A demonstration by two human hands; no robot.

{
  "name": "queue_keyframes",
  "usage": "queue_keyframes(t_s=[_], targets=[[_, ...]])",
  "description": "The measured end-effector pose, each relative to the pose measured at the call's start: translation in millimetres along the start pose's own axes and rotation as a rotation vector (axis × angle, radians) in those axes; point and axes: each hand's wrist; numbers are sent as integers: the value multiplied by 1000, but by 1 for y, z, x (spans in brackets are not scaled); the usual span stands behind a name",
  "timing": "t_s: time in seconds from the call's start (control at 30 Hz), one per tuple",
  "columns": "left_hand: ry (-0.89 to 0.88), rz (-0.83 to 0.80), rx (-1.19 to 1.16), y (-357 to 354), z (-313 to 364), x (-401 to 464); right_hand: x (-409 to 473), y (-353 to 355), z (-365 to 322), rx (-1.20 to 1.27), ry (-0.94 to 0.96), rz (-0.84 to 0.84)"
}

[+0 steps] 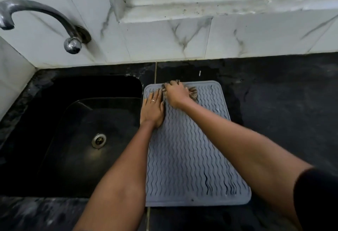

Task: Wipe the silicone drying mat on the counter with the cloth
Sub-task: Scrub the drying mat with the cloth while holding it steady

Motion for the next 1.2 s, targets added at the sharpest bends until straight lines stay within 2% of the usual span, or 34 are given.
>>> queue_keyframes(t_s=[0.03, 0.07, 0.17, 0.23, 0.3, 0.43, 0.53, 0.63, 0.67, 0.77, 0.8, 0.9, 0.97, 1.1, 1.2], targets=[[4, -1, -2, 0, 0, -4, 4, -8, 3, -82, 3, -126], [7, -5, -5, -1, 0, -9, 2, -16, 5, -156, 11, -162], [22, -23, -31, -1, -2, -15, -32, -31, 2, -276, 80, 19], [27, -39, -27, 0, -4, -18, -75, -38, -5, -211, 161, 109], [23, -44, -14, 1, -3, -20, -123, -47, -10, -139, 200, 121], [25, -54, 10, -1, -1, -31, -194, -43, -24, -103, 275, -11], [29, -50, 12, -1, 0, -41, -184, -18, -27, 53, 168, -61], [39, -68, 52, -2, 0, -50, -133, -2, -22, 157, 40, 143], [42, -64, 46, -2, 0, -52, -115, 1, -19, 154, 34, 154], [62, -41, -2, -4, 2, -65, -91, -8, -4, -6, 61, -131], [62, -34, -2, -5, 3, -69, -93, -15, 1, -54, 73, -176], [55, -38, 16, -5, 3, -74, -125, -37, 1, -88, 93, -1], [61, -53, 21, -5, 4, -75, -163, -49, -7, -65, 93, 44], [70, -47, 9, -5, 5, -79, -250, -63, -24, -61, 153, -118], [72, -50, 8, -6, 6, -83, -265, -51, -24, 74, 172, -203]])
Point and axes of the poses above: each hand's wrist, its own x-axis towards the middle knuckle, its own y-axis out of the back of the hand, z = x × y, and after that the axes turned 2 degrees about -z, right-handed
